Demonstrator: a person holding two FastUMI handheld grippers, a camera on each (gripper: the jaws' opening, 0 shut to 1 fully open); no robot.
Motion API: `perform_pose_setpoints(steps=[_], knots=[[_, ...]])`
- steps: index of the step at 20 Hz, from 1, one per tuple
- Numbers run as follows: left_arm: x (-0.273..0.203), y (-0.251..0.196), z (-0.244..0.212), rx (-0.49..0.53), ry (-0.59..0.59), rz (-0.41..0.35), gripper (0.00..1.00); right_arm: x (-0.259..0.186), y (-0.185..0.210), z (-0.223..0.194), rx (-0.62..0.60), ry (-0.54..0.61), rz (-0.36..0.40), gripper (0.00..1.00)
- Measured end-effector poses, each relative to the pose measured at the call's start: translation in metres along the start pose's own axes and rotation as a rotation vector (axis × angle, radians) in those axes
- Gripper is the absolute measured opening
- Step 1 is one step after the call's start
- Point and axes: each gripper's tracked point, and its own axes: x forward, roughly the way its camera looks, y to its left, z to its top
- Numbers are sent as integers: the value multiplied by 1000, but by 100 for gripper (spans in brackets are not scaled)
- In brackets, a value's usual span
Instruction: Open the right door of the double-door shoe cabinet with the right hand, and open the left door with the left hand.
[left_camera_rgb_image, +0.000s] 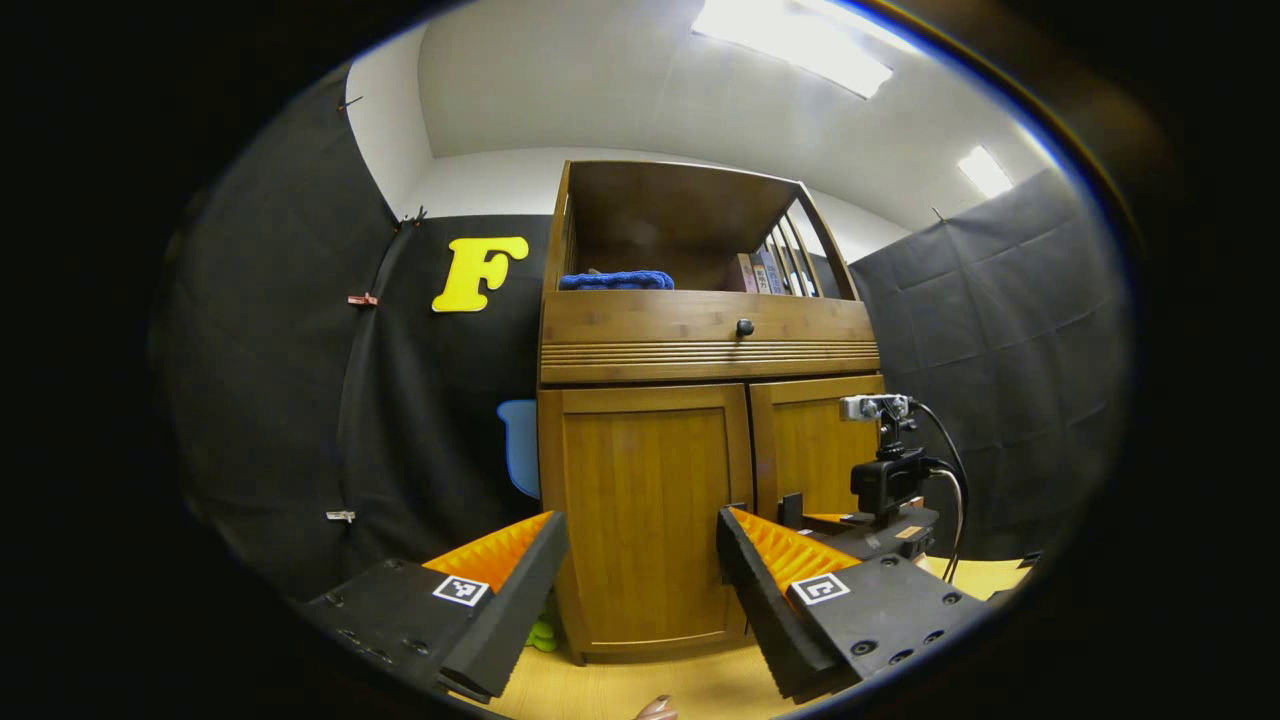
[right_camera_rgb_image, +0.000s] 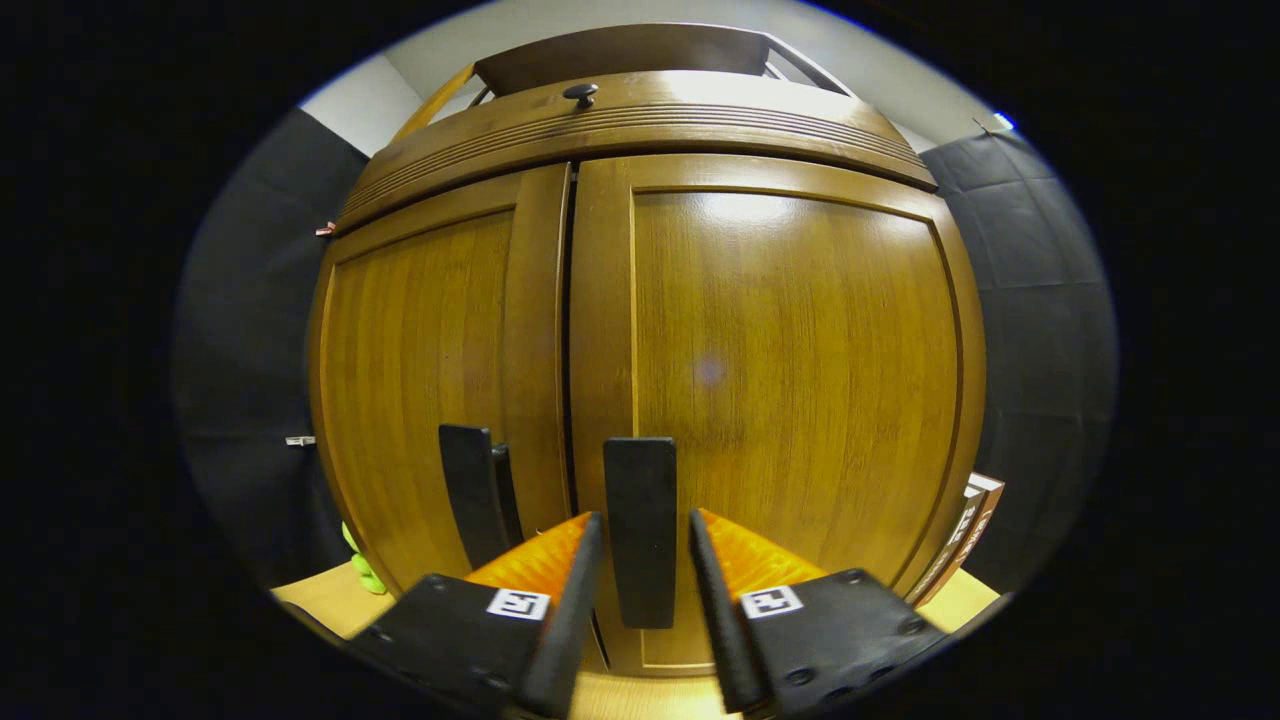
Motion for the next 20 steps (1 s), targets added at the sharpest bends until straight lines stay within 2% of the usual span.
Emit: perform_pose_setpoints(steps=[1,3,4,5,8,9,10,11,12,13,14,15,16,17,18,20], knots=[[0,1,-1,0,0,2,94,2,-2,0,-3,0,-16,41],[-1,3,-4,-2,7,6,94,7,-3,0,-30,-5,-30,40],[-2,4,-5,-3,13,8,94,9,-2,-3,-27,-8,-41,43],[-3,5,-7,-3,18,10,94,8,-3,-2,-41,-2,-49,30],[-6,9,-7,-3,23,17,94,5,-3,-2,-49,18,-40,27],[-6,9,-8,-4,25,18,94,2,-2,-3,-45,27,-35,22],[-7,10,-8,-7,24,19,94,0,-2,-2,-44,21,-33,27],[-7,10,-8,-9,22,20,94,-1,-2,-1,-51,17,-31,27],[-7,10,-7,-12,22,21,94,-4,-2,0,-53,14,-29,22],[-9,11,-7,-13,24,22,94,-7,-1,-1,-51,16,-24,26],[-9,12,-7,-14,27,26,94,-9,-1,-2,-44,21,-16,22],[-9,12,-8,-13,29,30,94,-12,0,-2,-38,24,-7,27],[-10,12,-8,-10,30,33,94,-15,0,-2,-36,30,1,27],[-10,12,-8,-8,31,33,94,-18,1,-2,-37,33,7,22],[-10,11,-7,-7,33,28,94,-21,0,-1,-39,35,12,27],[-11,9,-9,-9,43,11,94,-30,-1,-1,-35,33,21,27]])
